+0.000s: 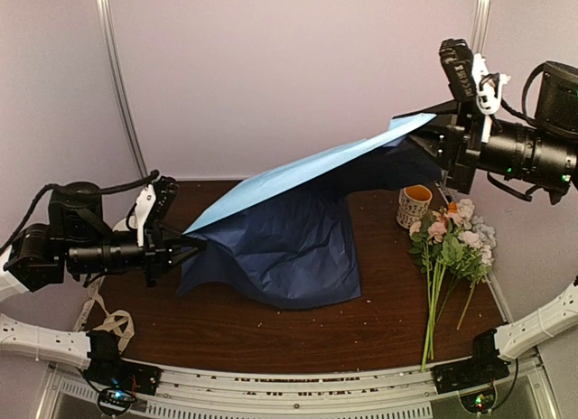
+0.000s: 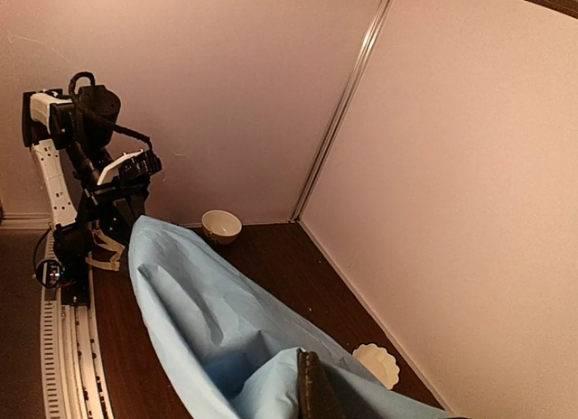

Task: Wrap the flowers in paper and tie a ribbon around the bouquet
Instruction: Unfold the folded wrapping paper at the center of the board.

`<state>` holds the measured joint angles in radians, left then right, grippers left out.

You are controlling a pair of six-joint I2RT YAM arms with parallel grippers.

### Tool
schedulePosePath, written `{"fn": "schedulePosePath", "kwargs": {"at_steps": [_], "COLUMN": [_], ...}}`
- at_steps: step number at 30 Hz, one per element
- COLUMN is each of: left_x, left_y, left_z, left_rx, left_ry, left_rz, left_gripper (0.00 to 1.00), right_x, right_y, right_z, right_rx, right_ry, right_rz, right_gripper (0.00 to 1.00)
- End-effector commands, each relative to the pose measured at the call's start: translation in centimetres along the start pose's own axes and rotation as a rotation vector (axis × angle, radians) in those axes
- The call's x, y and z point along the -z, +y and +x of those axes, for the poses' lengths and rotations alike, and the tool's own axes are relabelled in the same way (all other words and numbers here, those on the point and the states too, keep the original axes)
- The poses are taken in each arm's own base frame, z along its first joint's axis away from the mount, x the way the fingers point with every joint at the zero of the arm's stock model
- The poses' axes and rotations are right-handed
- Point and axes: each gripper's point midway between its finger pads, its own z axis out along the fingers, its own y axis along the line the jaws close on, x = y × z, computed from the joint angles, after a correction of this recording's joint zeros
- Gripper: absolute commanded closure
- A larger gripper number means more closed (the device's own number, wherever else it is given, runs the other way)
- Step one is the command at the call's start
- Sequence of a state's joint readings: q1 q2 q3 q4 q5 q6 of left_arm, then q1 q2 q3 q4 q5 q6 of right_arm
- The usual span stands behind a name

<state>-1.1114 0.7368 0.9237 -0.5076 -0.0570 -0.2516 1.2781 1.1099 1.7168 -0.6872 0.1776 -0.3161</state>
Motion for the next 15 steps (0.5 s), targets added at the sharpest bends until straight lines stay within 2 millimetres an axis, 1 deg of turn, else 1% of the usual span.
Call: {"fn": "schedulePosePath", "kwargs": {"at_steps": [1,2,4,6,7,8,9,10,11,12,13,14,15], "left_x": [0.5,0.7,0.6,0.8,0.9,1.2,1.5,2.1,3.0,3.9,4.9,5.7,6.2], "left_y": [-3.6,-4.6,-6.0,-6.3,-5.9,-5.3,-4.4,-3.9,-3.5,-3.1,-2.7,-2.2,-1.7], "left_z": [-1.2,-1.7,-2.1,-2.2,-2.0,-2.2,-2.6,-3.2,-4.0,-4.9,-5.7,-6.3,-6.7], "left_rx": [-0.061,-0.078,-0.113,-0.141,-0.156,-0.167,-0.175,-0.179,-0.181,-0.183,-0.184,-0.187,-0.193], "left_ry": [0.034,0.03,0.05,0.071,0.088,0.089,0.075,0.051,0.017,-0.019,-0.052,-0.081,-0.096], "left_rz": [0.141,0.175,0.218,0.224,0.205,0.173,0.126,0.099,0.081,0.065,0.046,0.023,0.0], "left_gripper": [1.0,1.0,1.0,1.0,0.99,0.77,0.51,0.32,0.2,0.11,0.05,0.03,0.02], "right_x": [4.8,5.2,5.4,5.0,4.5,3.8,2.5,1.6,0.7,-0.2,-1.0,-1.8,-2.7], "right_y": [-1.2,-1.5,-1.6,-1.4,-1.3,-1.3,-1.1,-1.4,-1.7,-2.1,-2.6,-2.9,-3.1], "right_z": [-2.5,-2.5,-2.6,-2.9,-3.0,-3.1,-3.0,-2.9,-2.8,-2.7,-2.5,-2.4,-2.1], "right_rx": [-0.011,-0.016,-0.018,-0.018,-0.014,-0.008,0.002,0.008,0.013,0.019,0.025,0.032,0.045], "right_ry": [-0.102,-0.1,-0.093,-0.095,-0.093,-0.088,-0.062,-0.038,-0.015,0.007,0.03,0.049,0.075], "right_rz": [-0.031,-0.025,-0.023,-0.032,-0.032,-0.026,-0.017,0.01,0.04,0.073,0.113,0.145,0.174], "right_gripper": [1.0,1.0,1.0,1.0,1.0,1.0,1.0,1.0,1.0,1.0,1.0,1.0,1.0]}}
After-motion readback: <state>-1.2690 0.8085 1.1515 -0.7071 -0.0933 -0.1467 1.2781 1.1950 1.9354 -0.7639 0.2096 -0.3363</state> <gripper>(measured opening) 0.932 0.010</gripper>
